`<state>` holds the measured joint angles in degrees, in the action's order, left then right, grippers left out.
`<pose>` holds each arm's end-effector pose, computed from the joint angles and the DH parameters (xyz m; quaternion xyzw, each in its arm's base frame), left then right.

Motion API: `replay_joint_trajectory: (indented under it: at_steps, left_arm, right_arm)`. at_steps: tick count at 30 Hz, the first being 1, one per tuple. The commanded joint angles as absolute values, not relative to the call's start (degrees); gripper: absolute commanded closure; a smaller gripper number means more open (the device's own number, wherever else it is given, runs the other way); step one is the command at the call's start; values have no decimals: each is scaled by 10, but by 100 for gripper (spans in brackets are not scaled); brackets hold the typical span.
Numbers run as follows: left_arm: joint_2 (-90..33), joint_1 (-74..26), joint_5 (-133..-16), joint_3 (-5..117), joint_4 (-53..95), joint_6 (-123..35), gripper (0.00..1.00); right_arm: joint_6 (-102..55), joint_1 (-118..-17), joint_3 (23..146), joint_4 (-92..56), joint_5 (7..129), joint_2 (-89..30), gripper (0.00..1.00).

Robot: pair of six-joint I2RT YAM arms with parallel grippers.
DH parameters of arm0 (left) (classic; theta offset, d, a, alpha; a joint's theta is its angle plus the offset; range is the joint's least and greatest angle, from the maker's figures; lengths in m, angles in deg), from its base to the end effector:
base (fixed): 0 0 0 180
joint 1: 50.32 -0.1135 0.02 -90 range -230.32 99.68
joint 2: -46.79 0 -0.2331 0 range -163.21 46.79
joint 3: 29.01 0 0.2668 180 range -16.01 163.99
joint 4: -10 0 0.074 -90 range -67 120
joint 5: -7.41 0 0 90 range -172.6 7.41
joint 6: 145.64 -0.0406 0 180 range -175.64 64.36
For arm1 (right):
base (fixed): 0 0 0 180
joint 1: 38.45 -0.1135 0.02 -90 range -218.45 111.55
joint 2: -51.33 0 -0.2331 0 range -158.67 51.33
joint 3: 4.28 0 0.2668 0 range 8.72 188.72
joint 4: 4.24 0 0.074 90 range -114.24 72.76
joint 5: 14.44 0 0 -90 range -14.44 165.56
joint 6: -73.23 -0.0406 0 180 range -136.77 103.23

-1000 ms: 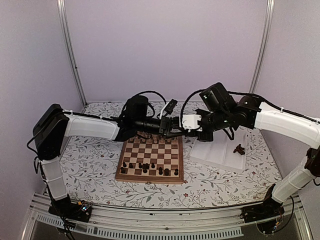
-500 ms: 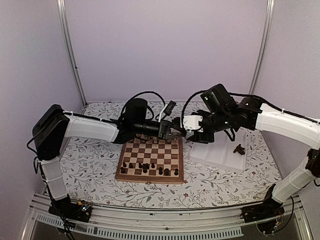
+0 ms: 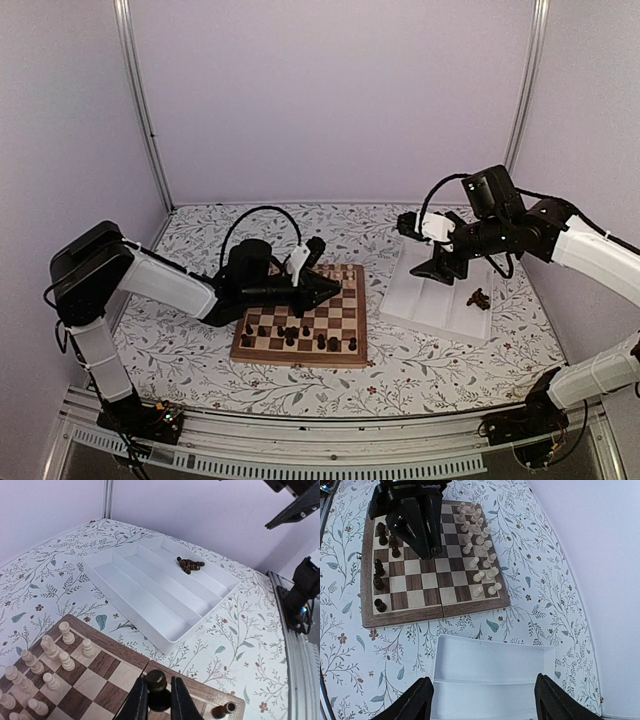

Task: Set up the chess pieces on the board
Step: Place the chess piece on the chessboard.

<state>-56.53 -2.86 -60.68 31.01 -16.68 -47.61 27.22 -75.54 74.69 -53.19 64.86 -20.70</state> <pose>0.2423 -0.2865 0.1254 0.3725 0.7028 -0.4080 0.4482 0.2328 0.1855 0.2912 -0.6200 0.6666 0.0607 0.4093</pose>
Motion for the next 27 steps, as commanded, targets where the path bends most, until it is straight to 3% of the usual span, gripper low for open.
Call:
replay_joint_trajectory:
  at_steps: [1,15,21,27]
  left_arm:
    - [-593,-16,-648,290,-278,-553,90]
    - [-657,-15,-610,328,-231,-556,86]
    - [-663,-16,-610,341,-213,-553,77]
    - [-670,-16,-606,354,-196,-553,75]
  right_arm:
    - [255,-755,734,-522,632,-207,27]
    - [255,-755,733,-521,618,-245,27]
    - [256,-755,733,-520,616,-254,27]
    - [259,-755,732,-524,615,-261,27]
